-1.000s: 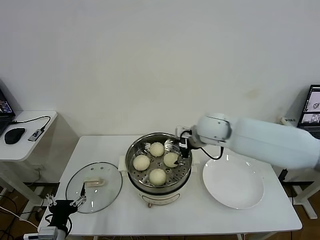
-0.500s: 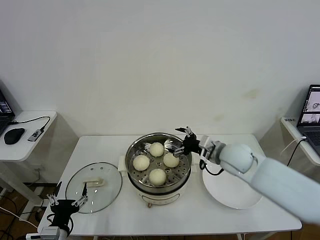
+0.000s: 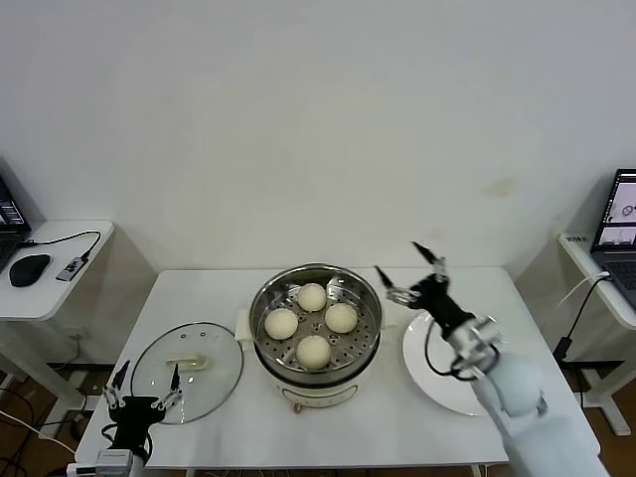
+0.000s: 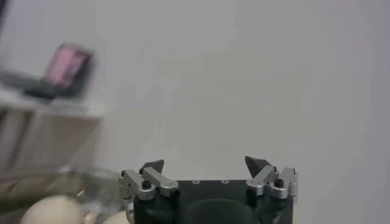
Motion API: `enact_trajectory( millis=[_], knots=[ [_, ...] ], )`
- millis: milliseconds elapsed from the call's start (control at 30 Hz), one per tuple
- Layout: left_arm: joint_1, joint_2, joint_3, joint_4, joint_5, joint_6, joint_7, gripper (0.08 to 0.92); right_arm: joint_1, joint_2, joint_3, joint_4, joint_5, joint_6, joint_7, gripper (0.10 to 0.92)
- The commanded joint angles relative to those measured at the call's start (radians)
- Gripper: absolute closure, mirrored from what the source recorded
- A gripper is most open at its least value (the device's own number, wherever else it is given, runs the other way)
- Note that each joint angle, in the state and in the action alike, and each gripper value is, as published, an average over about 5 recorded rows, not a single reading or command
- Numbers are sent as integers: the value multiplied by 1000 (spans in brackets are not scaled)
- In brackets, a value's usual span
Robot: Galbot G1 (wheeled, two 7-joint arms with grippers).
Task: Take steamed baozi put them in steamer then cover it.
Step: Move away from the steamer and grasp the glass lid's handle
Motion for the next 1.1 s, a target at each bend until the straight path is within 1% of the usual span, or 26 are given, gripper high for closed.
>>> enact_trajectory(
  millis=[33,100,200,300,400,500,600,900,1100],
  knots=[
    [-28,27,6,115,397,-58,-111,177,-396,257,434,66,-89,105,-43,203],
    [-31,34,-22,167,577,-114,-130,177,-429,277,445,71,-101,101,-32,203],
    [-25,57,-69,233,859,-187,-134,177,-456,287,453,71,-99,90,-7,203],
    [-15,79,-100,273,1058,-207,-142,177,-469,280,457,71,-74,56,23,203],
    [-4,101,-113,285,1162,-203,-148,177,-474,275,458,70,-67,23,45,203],
    [-17,125,-102,296,1199,-202,-150,177,-477,286,450,63,-71,10,60,203],
    [-69,142,-71,338,1220,-204,-147,177,-479,297,441,48,-83,13,63,203],
    [-211,172,48,440,1215,-201,-81,177,-488,320,434,44,-102,24,55,203],
    [-285,200,87,508,1182,-190,-41,177,-506,335,417,47,-113,35,39,203]
  ],
)
